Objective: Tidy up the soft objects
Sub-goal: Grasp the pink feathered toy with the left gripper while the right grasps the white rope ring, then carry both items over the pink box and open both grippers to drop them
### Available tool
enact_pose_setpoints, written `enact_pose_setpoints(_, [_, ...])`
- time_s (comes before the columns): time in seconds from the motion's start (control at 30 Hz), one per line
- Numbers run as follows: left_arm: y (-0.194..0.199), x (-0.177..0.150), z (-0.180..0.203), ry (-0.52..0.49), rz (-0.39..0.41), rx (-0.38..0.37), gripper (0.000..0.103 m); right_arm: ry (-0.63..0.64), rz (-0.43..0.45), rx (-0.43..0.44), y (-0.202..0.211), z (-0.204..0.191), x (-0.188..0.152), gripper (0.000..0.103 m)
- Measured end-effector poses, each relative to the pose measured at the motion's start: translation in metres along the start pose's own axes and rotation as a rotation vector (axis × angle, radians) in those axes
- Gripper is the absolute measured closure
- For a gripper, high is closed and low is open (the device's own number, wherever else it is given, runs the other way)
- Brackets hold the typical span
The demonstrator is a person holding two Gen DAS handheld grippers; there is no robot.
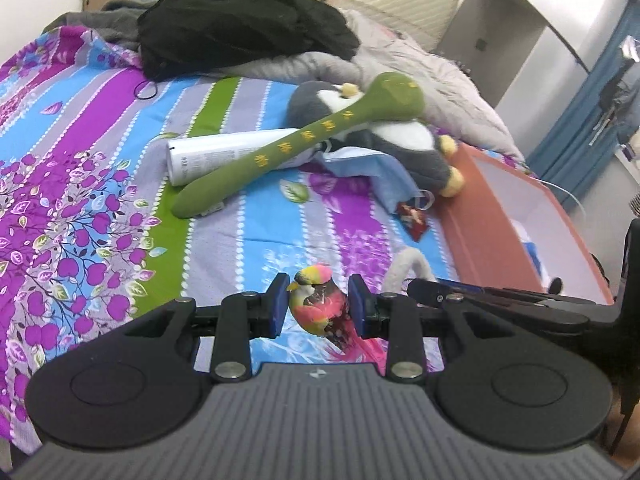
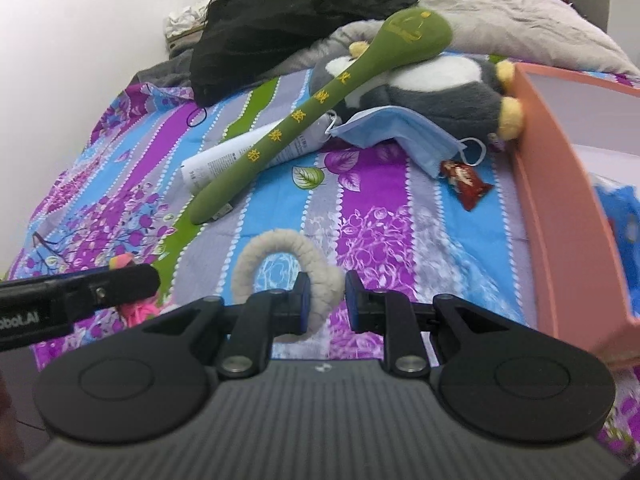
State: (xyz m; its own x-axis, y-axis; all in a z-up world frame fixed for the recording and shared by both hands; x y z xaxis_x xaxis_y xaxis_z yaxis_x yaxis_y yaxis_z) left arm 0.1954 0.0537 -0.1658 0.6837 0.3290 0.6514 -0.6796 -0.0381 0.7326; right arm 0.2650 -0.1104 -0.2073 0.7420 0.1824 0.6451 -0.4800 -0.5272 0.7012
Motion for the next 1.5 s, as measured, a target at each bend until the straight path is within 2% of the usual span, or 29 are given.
enact_pose_setpoints(0.3, [0.046,-0.019,0.021,-0.011,0.032,-0.019,0.066,-0.009,0.066,-0.017,0.060,-0.005,-0.011,0.081])
enact_pose_setpoints(0.57, [0.075,-0.020,0.043,-0.046,0.077,-0.053,0.066,-0.023,0.129,-0.032,0.114,-0.002,-0.017,0.081])
enact_pose_setpoints(0.73, [0.084,-0.018,0.059,-0.066,0.092,-0.077,0.066,0.046,0.166,-0.086,0.136,-0.006,-0.020,0.081])
enact_pose_setpoints(0.93, [0.096,-0.020,0.092,-0.152,0.096,-0.104,0.066,-0.005,0.188,-0.110,0.172,0.008,-0.026,0.081])
enact_pose_setpoints(1.2, [0.097,-0.023,0.149,-0.228,0.077,-0.214,0.066,-0.058,0.229,-0.196,0.215,0.035,-0.038,0.081])
enact_pose_setpoints(1.37, [0.085,-0.021,0.192,-0.297,0.051,-0.297,0.066,-0.123,0.242,-0.254,0.224,0.070,-0.042,0.081])
enact_pose_setpoints(1.5, [0.063,-0.013,0.226,-0.360,0.006,-0.349,0.066,-0.153,0.252,-0.289,0.225,0.102,-0.032,0.081])
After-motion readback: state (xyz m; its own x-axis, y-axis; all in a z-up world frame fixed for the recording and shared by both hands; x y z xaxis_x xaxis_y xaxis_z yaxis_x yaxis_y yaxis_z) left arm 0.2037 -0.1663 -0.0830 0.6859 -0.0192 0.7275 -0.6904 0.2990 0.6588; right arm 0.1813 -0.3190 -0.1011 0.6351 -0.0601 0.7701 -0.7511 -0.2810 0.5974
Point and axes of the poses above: each gripper's, at about its wrist camera, not at the fingertips, and y roughly against the way its jaws point, z to its right, x to its top, the point moved 6 cm from there along -y, roughly the way its jaws point, and after that the axes turned 9 degrees about x, right-handed, at the moved point
